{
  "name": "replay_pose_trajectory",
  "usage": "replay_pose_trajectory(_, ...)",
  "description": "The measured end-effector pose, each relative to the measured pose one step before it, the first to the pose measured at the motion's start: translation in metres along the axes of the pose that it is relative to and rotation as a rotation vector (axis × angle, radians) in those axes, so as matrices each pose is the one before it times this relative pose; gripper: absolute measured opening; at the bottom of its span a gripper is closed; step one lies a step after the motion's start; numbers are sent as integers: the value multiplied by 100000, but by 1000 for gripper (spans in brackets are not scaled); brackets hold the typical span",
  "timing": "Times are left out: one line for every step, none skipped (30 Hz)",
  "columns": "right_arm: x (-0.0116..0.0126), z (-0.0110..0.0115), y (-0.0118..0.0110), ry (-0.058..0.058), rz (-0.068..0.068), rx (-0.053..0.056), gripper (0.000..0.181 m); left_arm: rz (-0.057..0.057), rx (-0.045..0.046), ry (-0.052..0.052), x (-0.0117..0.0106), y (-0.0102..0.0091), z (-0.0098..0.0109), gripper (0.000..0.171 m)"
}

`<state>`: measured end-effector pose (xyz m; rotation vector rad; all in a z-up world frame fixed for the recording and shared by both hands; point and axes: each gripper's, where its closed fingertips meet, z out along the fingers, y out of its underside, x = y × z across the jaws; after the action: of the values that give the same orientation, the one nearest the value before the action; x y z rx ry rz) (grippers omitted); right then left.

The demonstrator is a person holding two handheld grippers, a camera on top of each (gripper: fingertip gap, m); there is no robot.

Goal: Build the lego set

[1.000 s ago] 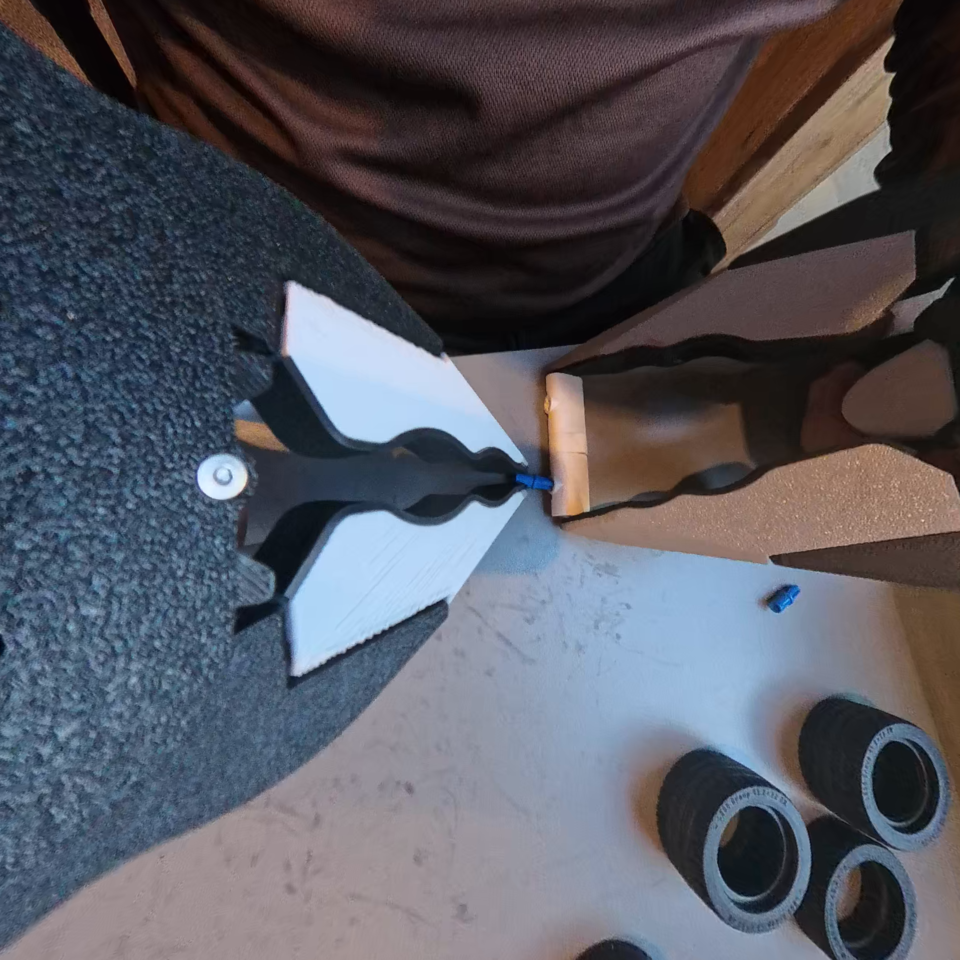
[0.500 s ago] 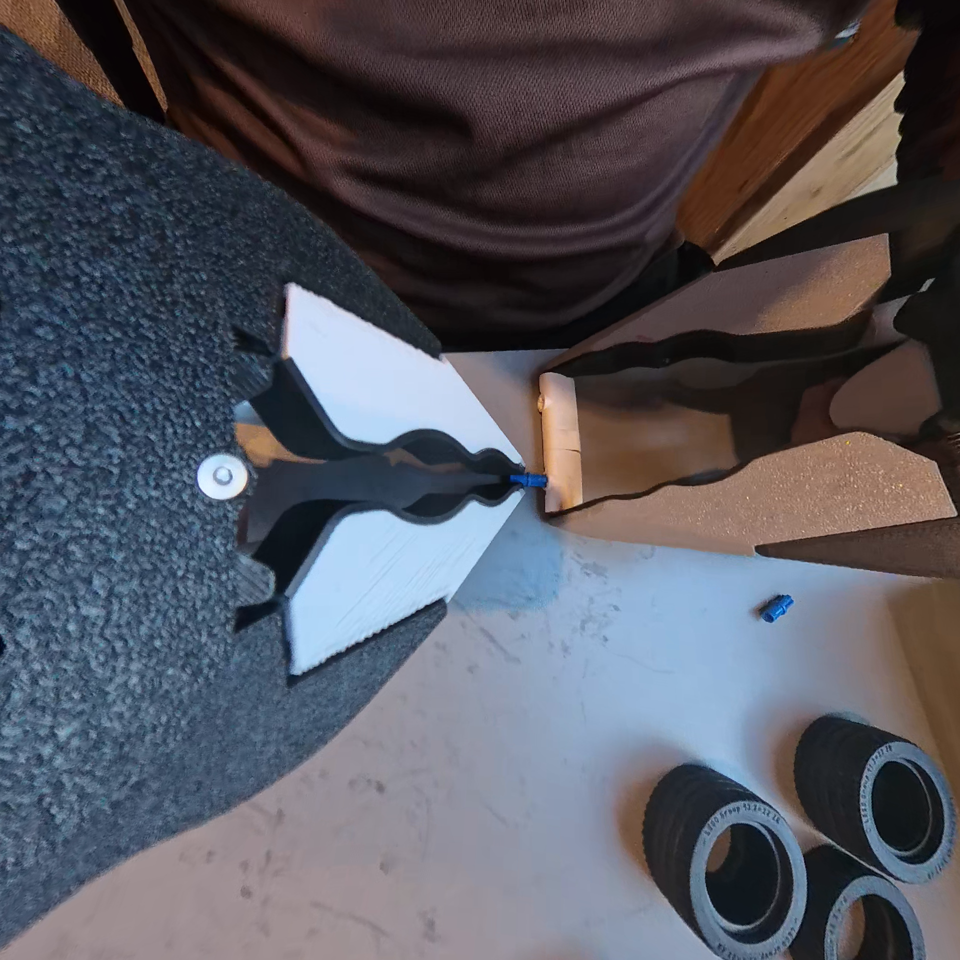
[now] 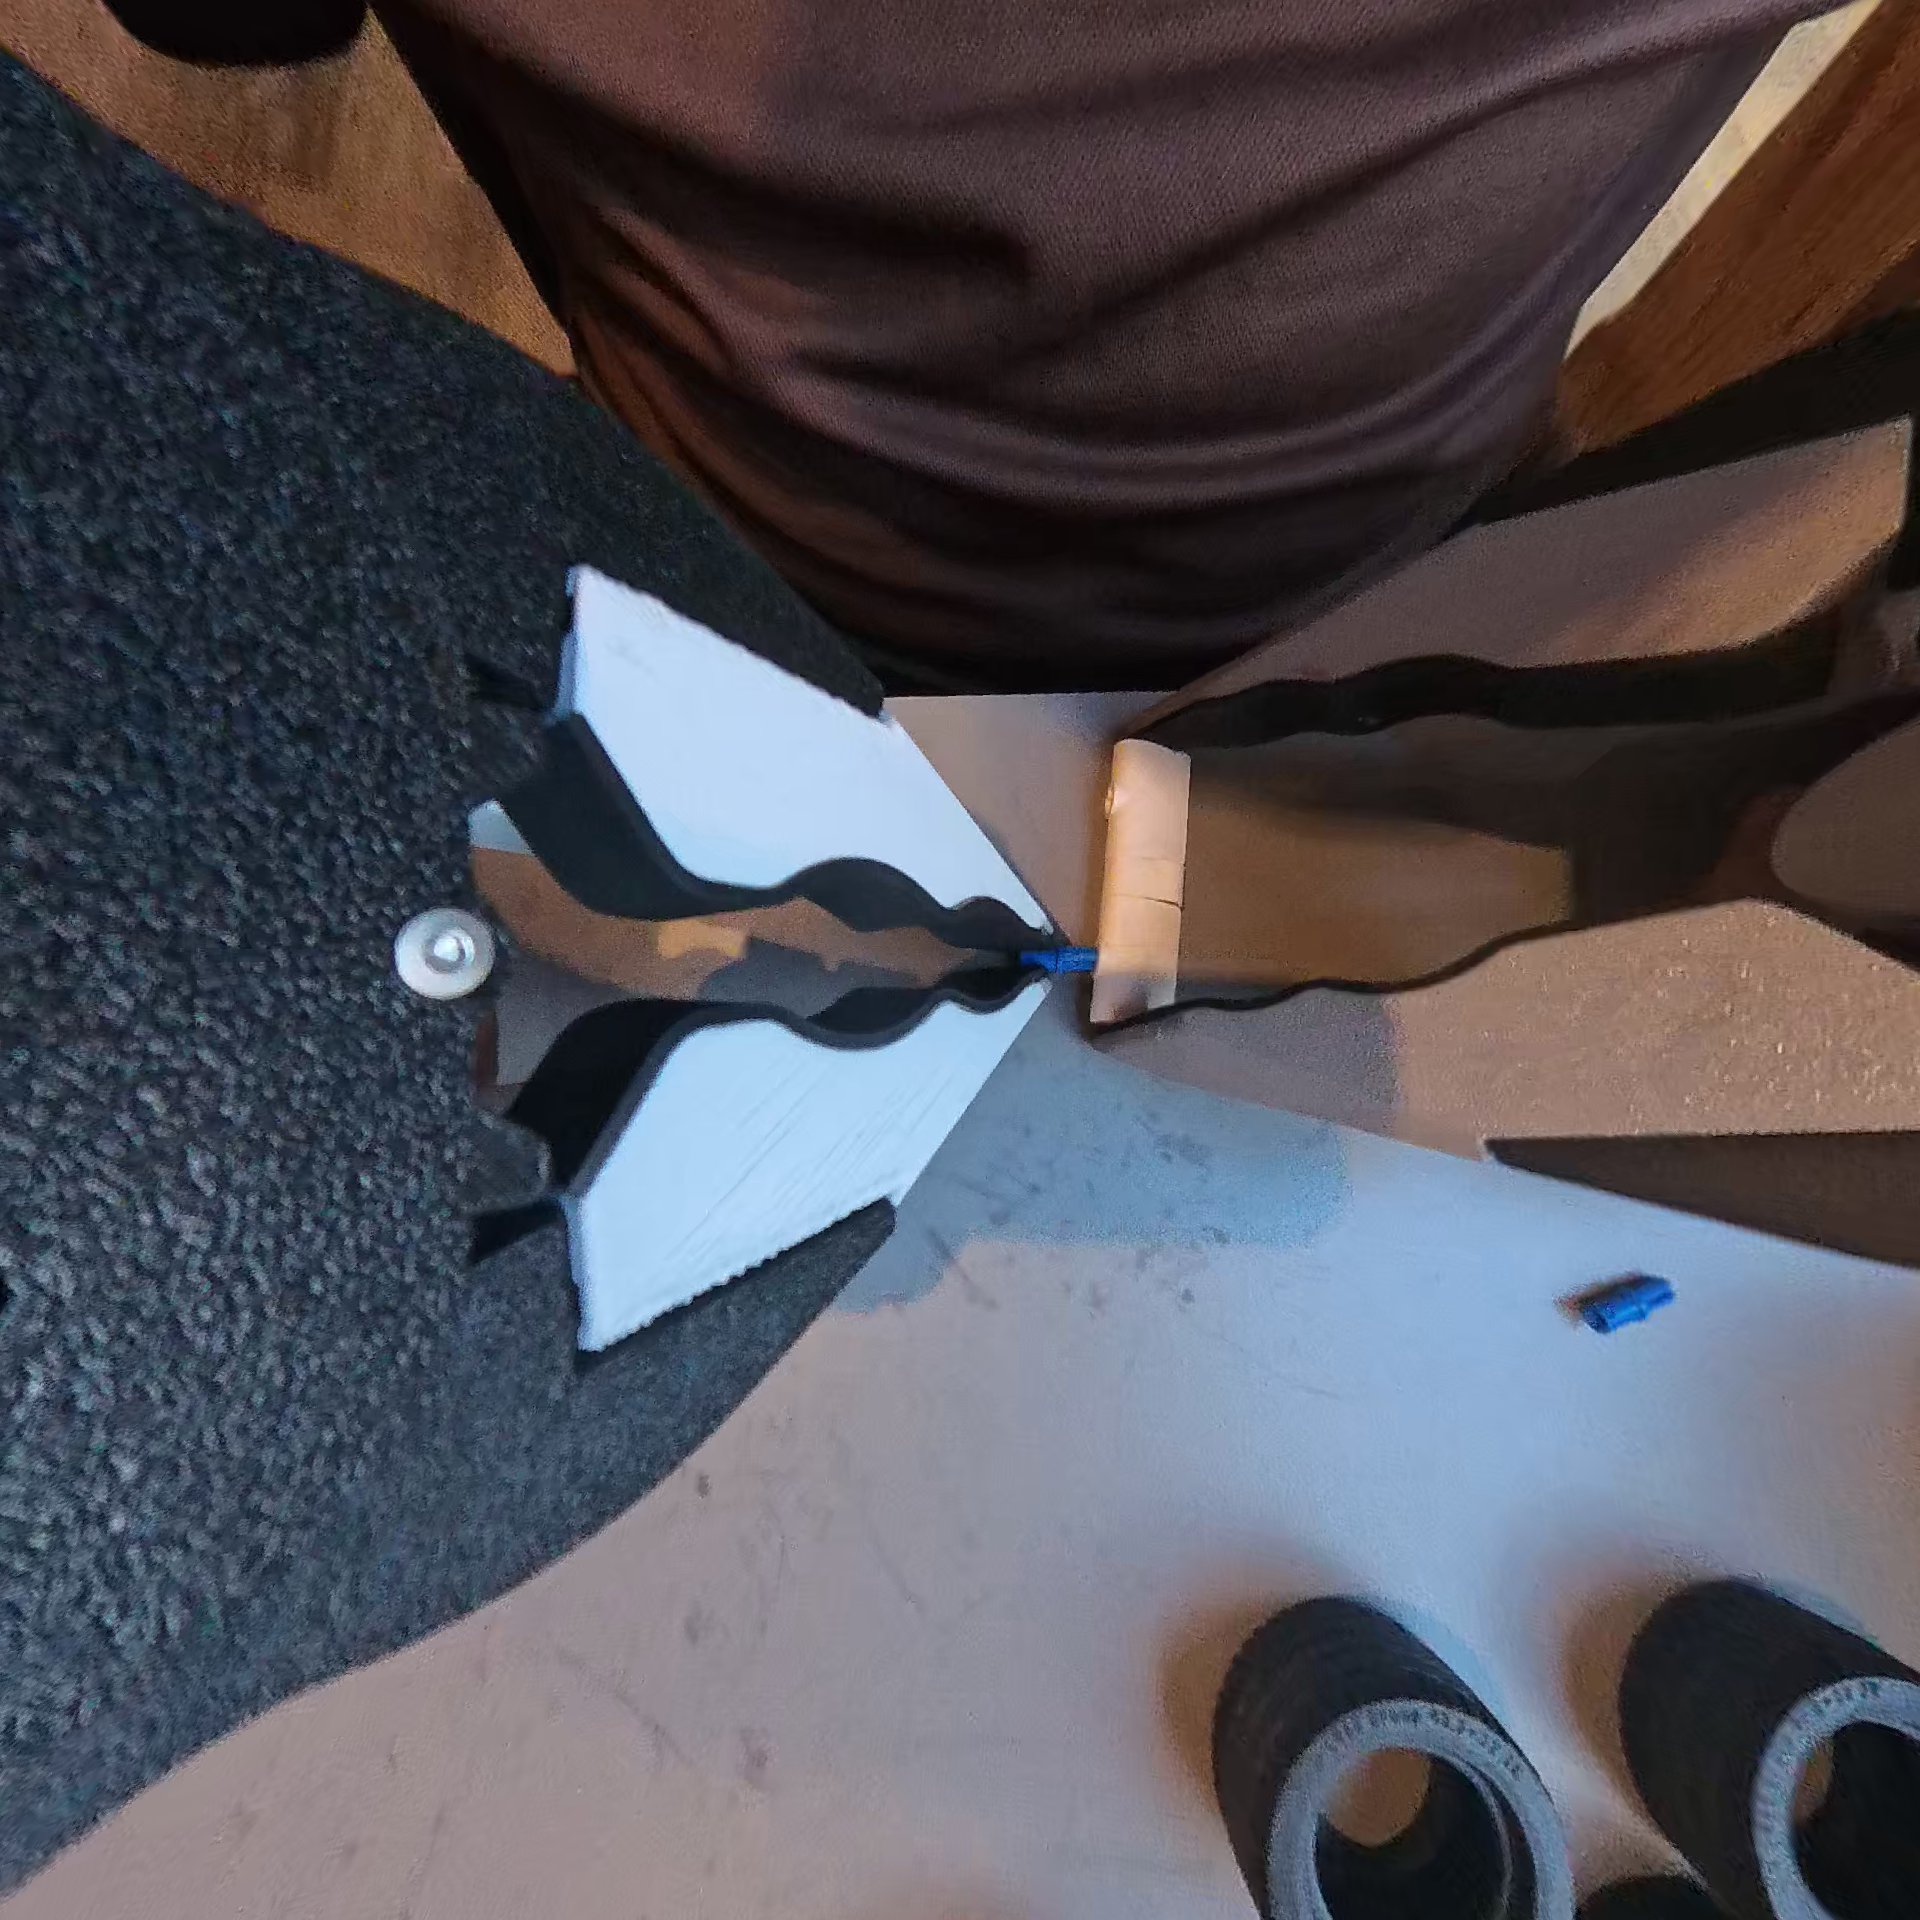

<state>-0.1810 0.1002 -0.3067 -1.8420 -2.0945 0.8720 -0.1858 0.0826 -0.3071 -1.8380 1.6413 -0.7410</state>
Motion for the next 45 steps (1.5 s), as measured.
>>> replay_pose_trajectory(7, 17, -28, -2051, 2371, 249, 2, 122, -28, -373, -19, -13, 4, 56)
replay_pose_trajectory(2, 10, -37, -1616, 2333, 951, 2, -162, -32, -300, 0, 0, 3, 56)
replay_pose_trajectory(-4, 7, -15, -845, 1662, 1205, 2, -49, -2, -304, 2, -3, 5, 56)
replay_pose_trajectory(6, 7, -32, -131, 871, 1132, 2, -97, -19, -309, -4, -8, 11, 56)
replay_pose_trajectory(3, 10, -35, 64, 664, 785, 2, -35, -54, -269, -12, -18, 10, 56)
replay_pose_trajectory(5, 28, -59, 125, 432, 631, 1, 32, -6, -133, 0, -4, 6, 56)
replay_pose_trajectory(-12, 29, -72, 234, 292, 597, 1, 6, -10, -24, 7, -4, 6, 56)
replay_pose_trajectory(-6, 34, -50, 439, -179, 249, 1, 8, -36, 28, 3, 5, -3, 56)
replay_pose_trajectory(-29, 43, -50, 590, -506, -34, 1, 30, -89, 31, -5, -9, 2, 56)
replay_pose_trajectory(-57, 63, -59, 282, -335, 40, 1, -135, 6, -52, -8, -2, 1, 56)
replay_pose_trajectory(-32, 62, -67, 209, -291, 182, 1, -171, 16, -153, -9, -2, 1, 56)
replay_pose_trajectory(-6, 25, -19, 177, -265, 214, 1, -32, 19, -152, -9, 6, 8, 56)
replay_pose_trajectory(6, 5, -1, -220, 148, 465, 1, -26, 19, -70, 2, -2, 1, 56)
replay_pose_trajectory(15, -3, 6, -175, -112, 641, 1, -9, 5, -25, -3, -1, 0, 56)
replay_pose_trajectory(33, 21, -38, 396, -522, 742, 1, 47, -26, -290, -35, 4, -17, 56)
replay_pose_trajectory(59, 32, -72, 764, -742, 794, 1, -76, 14, -206, -38, 24, -27, 56)
replay_pose_trajectory(58, 25, -68, 525, -742, 580, 1, -222, 33, -147, -61, 25, -30, 56)
replay_pose_trajectory(69, 27, -52, 595, -977, 353, 1, -83, 39, -98, -44, 33, -24, 56)
replay_pose_trajectory(32, 19, -6, 771, -1631, -165, 1, 157, -8, -66, -3, 17, -16, 56)
replay_pose_trajectory(21, 10, 3, 1279, -2445, -547, 2, 100, 54, -10, -11, 13, -4, 56)
replay_pose_trajectory(23, -5, -1, 1293, -2813, -844, 2, 38, 0, 87, 0, -1, 1, 56)
replay_pose_trajectory(22, 15, -18, 1044, -2878, -812, 1, 46, -12, 28, 1, 2, -1, 56)
replay_pose_trajectory(19, 17, -23, 523, -2281, -253, 1, -201, -2, 43, -21, 3, -4, 56)
replay_pose_trajectory(16, 24, -34, 169, -1129, 410, 1, -111, 5, -106, -17, -2, 1, 56)
replay_pose_trajectory(36, 15, -48, 584, -1312, 699, 1, -1, -29, -174, -16, 12, -10, 56)
replay_pose_trajectory(31, 20, -4, 1139, -2801, 243, 1, -199, -13, 123, -10, 5, -5, 56)
replay_pose_trajectory(21, 10, 8, 1295, -4134, -667, 1, -95, -9, 136, -4, -2, 2, 56)
replay_pose_trajectory(27, 15, 14, 1489, -5860, -1670, 1, 42, 1, 195, -5, -3, 2, 56)
replay_pose_trajectory(18, 14, -18, 1139, -4795, -2222, 1, -10, 8, 178, -14, -5, 3, 56)
replay_pose_trajectory(36, 38, -16, 1144, -3797, -1891, 1, 22, 28, 57, -6, 9, -12, 56)
replay_pose_trajectory(33, 24, 6, 1296, -2761, -877, 2, 139, 71, 101, -10, 17, -9, 57)
replay_pose_trajectory(-17, -15, 59, 765, -650, 390, 2, -82, 69, 150, -6, 8, -1, 57)
replay_pose_trajectory(-61, -49, 36, -57, 1816, 2053, 3, -284, 100, 452, 33, -5, 24, 57)
replay_pose_trajectory(-140, -89, 59, -1136, 3747, 2743, 4, 360, 108, 919, 137, -25, 48, 56)
replay_pose_trajectory(-257, -136, 97, -1820, 3565, 2568, 5, 756, 28, 1546, 221, -38, 70, 57)
replay_pose_trajectory(-199, -134, 116, -848, 2001, 2181, 6, 1202, -86, 1266, 170, -42, 56, 57)
replay_pose_trajectory(-50, -89, 135, 380, 1401, 1792, 8, 1082, -101, 1131, 35, -10, 15, 57)
replay_pose_trajectory(-2, -80, 99, 776, 1446, 1370, 11, 601, -67, 1182, -6, -14, -3, 57)
replay_pose_trajectory(-105, -119, 93, 443, 562, 696, 12, 1177, -274, 741, 13, 10, -4, 57)
replay_pose_trajectory(19, -134, 99, 1502, 42, 354, 15, 1355, -203, 638, 16, -6, -6, 57)
replay_pose_trajectory(140, -135, 115, 1975, 360, 503, 19, 1687, 40, 979, 79, -17, -10, 57)
replay_pose_trajectory(121, -106, 107, 954, 1202, 858, 22, 2289, -70, 1375, 152, -15, -2, 57)
replay_pose_trajectory(-66, -46, 69, -909, 1929, 1096, 22, 2047, -318, 1070, 65, -33, 3, 57)
replay_pose_trajectory(-34, -3, 39, -845, 2027, 993, 22, 1519, -496, 1122, 55, -29, 10, 57)
replay_pose_trajectory(22, -51, -6, -169, 1356, 482, 24, 1401, -184, 849, 17, -30, 2, 57)
